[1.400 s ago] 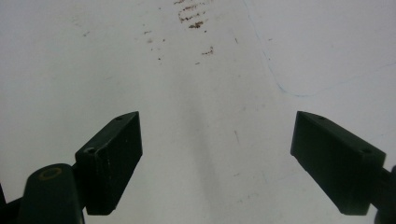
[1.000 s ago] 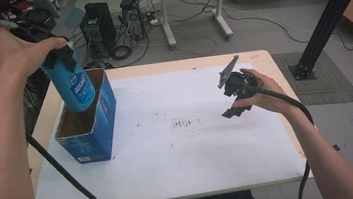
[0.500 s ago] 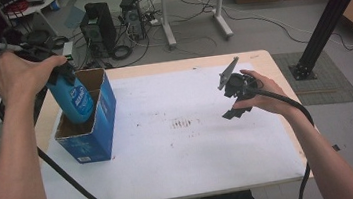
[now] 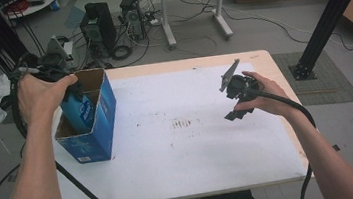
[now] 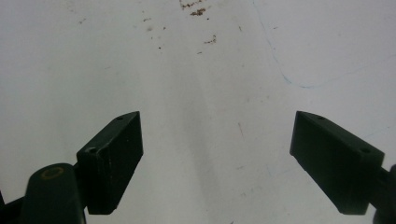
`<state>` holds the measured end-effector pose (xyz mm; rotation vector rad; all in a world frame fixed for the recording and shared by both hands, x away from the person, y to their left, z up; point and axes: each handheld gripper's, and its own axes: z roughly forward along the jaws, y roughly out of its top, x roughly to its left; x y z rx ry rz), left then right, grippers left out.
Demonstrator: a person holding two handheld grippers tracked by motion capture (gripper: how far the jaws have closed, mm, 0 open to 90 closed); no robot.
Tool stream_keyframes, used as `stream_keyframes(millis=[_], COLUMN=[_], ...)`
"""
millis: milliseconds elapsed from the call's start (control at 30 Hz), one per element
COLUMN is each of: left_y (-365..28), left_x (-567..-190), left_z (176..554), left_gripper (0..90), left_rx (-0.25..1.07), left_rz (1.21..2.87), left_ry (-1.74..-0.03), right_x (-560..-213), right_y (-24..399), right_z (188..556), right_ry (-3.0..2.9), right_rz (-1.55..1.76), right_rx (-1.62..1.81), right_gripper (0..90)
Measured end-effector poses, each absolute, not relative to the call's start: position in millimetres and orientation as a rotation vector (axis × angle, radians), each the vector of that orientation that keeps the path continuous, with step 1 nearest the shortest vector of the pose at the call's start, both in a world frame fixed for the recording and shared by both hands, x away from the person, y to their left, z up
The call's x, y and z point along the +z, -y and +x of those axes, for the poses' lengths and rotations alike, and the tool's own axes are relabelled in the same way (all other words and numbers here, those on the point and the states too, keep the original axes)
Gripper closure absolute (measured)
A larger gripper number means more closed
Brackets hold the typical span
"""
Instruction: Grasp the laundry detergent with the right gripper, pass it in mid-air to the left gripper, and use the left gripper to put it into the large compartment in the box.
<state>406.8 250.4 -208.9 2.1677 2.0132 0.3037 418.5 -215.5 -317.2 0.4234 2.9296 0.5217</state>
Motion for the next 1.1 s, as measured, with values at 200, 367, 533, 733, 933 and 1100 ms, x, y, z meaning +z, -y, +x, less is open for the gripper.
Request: stream_keyframes(millis=[200, 367, 533, 733, 933, 1100], left_y=[-248.8, -249.9, -249.2, -246.9, -245.0, -244.3], left_x=[-225.6, -240.0, -250.0, -259.5, -269.5, -274.5], left_z=[407.5, 407.3, 406.5, 406.4, 407.2, 408.6], left_gripper=[38.2, 38.2, 38.2, 38.2, 38.1, 38.2], left_rx=[0.296, 0.296, 0.315, 0.326, 0.333, 0.354], left_rz=[2.156, 2.157, 2.148, 2.150, 2.150, 2.153], left_ry=[-2.030, -2.057, -2.079, -2.093, -2.107, -2.114], right_x=[-318.4, -319.6, -321.2, -323.2, -324.3, -325.0], right_y=[214.2, 214.5, 214.2, 212.5, 212.9, 213.8], right_z=[417.7, 417.0, 417.0, 416.1, 415.6, 415.0], right_ry=[-2.932, -2.933, -2.935, -2.937, -2.938, -2.939], right_rz=[0.419, 0.419, 0.417, 0.416, 0.415, 0.418], right_rx=[0.520, 0.517, 0.514, 0.510, 0.506, 0.503], right_gripper=[17.2, 17.2, 17.2, 17.4, 17.6, 17.6])
